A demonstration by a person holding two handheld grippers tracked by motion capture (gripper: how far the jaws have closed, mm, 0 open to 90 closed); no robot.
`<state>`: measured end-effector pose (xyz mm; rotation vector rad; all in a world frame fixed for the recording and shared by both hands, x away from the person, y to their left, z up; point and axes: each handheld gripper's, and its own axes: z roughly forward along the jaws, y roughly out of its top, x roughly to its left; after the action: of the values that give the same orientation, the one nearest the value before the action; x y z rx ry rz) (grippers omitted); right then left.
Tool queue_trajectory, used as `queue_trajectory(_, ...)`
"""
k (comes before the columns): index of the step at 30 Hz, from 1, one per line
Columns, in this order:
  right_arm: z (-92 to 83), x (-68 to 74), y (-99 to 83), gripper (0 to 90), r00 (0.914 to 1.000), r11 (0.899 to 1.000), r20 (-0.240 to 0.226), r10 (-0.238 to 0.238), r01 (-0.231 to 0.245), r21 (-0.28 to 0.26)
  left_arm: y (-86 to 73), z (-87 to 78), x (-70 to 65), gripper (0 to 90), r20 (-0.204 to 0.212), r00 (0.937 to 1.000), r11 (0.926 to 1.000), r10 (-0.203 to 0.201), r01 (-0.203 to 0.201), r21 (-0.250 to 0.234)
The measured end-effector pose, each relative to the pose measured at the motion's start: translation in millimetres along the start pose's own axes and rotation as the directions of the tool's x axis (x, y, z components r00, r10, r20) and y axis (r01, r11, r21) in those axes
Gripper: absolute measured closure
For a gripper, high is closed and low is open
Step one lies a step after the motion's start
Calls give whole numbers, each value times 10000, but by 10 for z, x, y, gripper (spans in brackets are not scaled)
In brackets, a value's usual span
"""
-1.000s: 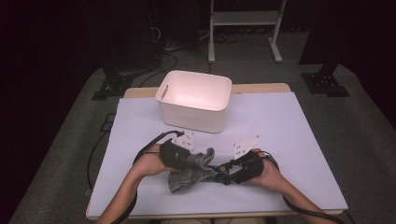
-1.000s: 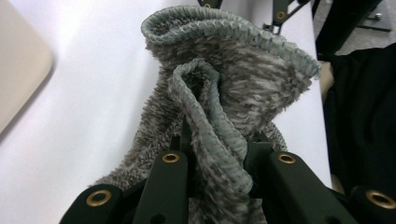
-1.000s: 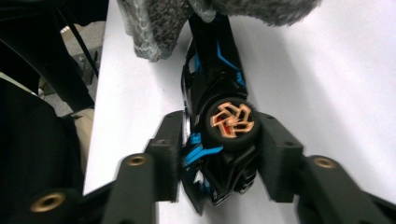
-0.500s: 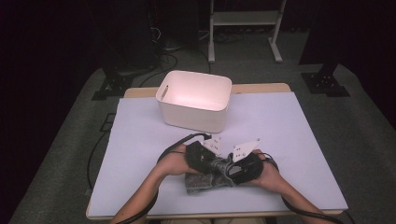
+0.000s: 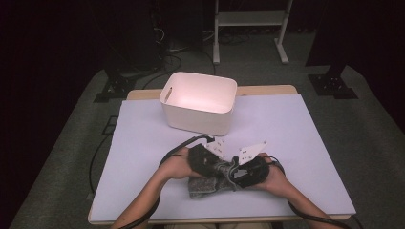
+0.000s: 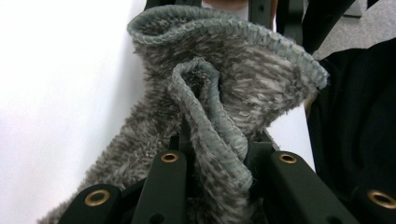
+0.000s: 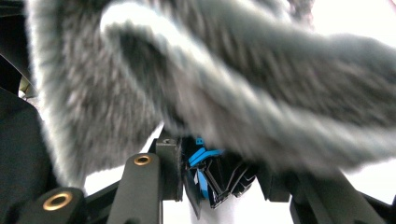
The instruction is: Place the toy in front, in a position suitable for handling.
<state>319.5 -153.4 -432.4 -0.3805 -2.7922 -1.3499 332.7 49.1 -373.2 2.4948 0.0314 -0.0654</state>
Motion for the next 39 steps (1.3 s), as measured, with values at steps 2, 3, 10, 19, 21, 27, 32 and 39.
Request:
queue_trajectory(2,-1,-6,1,578,10000,10000,-27,16,-16,-3,-73,-64,-6,749,-167,9999,9999,-33,35,110)
queue_trajectory(3,-1,-10,0,578,10000,10000,-45,36,-37,-11,-112,-98,-5,749,-243,9997,9998,-81,86,196)
queue_trajectory(10,1,-34,3,579,9999,10000,-129,93,-93,-34,-370,-298,-10,749,-471,9986,9997,-225,221,-85)
queue_trajectory(19,-1,-46,4,579,9997,9999,-193,157,-157,-37,-523,-410,19,740,-503,9982,9989,-327,310,-346)
queue_trajectory(21,-1,-45,5,579,9997,9999,-187,132,-133,-23,-556,-441,20,740,-555,9978,9989,-369,351,-326)
queue_trajectory(27,-1,-48,5,580,9998,9999,-184,118,-119,-17,-705,-559,46,740,-966,9925,9972,-744,738,-102)
queue_trajectory(32,0,-44,6,579,9998,10000,-177,89,-89,-8,-907,-615,84,740,-1071,9850,9908,-1356,1350,-124)
queue_trajectory(39,1,-49,7,580,9997,9999,-192,149,-149,-28,-909,-573,78,738,-828,9869,9900,-1383,1354,-394)
